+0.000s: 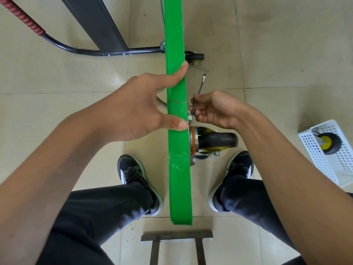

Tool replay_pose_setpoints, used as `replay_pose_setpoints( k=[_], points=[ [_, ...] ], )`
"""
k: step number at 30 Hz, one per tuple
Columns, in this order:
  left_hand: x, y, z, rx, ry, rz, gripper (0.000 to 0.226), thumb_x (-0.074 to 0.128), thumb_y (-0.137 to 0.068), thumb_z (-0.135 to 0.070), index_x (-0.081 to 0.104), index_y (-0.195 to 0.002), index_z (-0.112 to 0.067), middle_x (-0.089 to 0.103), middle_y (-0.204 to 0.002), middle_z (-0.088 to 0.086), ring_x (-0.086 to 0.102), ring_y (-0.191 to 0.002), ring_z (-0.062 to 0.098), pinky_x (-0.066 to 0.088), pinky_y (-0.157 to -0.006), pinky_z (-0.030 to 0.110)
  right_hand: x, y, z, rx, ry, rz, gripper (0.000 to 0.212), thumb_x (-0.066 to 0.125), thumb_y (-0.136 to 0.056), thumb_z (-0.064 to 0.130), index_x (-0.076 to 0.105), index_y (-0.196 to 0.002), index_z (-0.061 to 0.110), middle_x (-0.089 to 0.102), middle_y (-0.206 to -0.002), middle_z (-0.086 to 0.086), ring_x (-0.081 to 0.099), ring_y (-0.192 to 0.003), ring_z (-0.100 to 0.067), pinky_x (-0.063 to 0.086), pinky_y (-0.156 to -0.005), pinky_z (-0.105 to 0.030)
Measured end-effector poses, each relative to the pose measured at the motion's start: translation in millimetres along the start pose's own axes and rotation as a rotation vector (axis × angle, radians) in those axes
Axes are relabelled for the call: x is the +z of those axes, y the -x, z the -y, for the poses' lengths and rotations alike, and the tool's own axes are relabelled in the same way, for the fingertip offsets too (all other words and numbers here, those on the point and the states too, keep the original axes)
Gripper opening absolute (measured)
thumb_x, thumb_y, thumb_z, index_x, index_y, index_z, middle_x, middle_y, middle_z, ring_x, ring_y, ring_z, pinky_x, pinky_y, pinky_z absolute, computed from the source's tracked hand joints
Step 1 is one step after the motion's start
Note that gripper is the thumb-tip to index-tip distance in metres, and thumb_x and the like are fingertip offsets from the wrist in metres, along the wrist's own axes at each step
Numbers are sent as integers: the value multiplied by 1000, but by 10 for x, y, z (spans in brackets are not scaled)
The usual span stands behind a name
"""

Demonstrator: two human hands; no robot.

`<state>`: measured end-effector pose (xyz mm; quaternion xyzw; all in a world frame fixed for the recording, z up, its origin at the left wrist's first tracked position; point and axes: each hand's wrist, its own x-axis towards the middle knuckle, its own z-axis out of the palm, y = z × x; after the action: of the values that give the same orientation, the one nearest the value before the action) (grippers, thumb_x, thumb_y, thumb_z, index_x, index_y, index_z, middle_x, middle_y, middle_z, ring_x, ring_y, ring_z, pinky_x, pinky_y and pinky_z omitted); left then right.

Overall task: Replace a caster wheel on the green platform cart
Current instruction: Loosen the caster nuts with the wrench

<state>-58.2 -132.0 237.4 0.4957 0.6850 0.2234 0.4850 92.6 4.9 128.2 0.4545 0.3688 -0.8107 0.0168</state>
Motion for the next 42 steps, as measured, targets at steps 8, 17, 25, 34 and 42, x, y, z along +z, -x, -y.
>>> replay_pose_setpoints(
  k=[8,17,25,34,42],
  points=[
    [-7,-2,11,-3,-47,-13,111,78,-60,-42,18,-153,-49,33,-156,-25,52,-127,4,44,-105,24,15,-30,-63,68,-63,62,13,44,-105,13,50,-113,3,67,-64,-5,57,-54,-9,54,-54,-20],
    [-4,-8,3,-18,-16,-13,111,80,-58,-39,20,-151,-54,34,-154,-27,61,-112,3,48,-93,18,105,40,-21,-147,196,-1,31,47,-105,10,49,-128,-10,66,-64,-2,57,-60,-14,54,-54,-23],
    [4,-3,4,-16,-6,-16,111,79,-57,-41,20,-151,-55,40,-151,-28,63,-103,1,51,-84,12,215,284,-63,-437,557,-96,19,46,-105,9,60,-107,-4,66,-74,-2,60,-63,-15,56,-62,-33],
    [4,6,12,-17,15,-16,110,79,-57,-42,20,-149,-56,39,-150,-29,64,-106,4,52,-85,13,218,389,-64,-510,555,-68,15,47,-103,1,60,-102,-7,65,-78,-10,59,-66,-22,54,-60,-34],
    [-6,-5,23,-13,-27,-2,110,79,-61,-41,18,-152,-54,32,-155,-27,61,-112,6,49,-91,15,50,206,11,-300,93,-178,17,45,-106,11,55,-93,7,66,-78,-13,55,-58,-17,51,-54,-27]
  ],
)
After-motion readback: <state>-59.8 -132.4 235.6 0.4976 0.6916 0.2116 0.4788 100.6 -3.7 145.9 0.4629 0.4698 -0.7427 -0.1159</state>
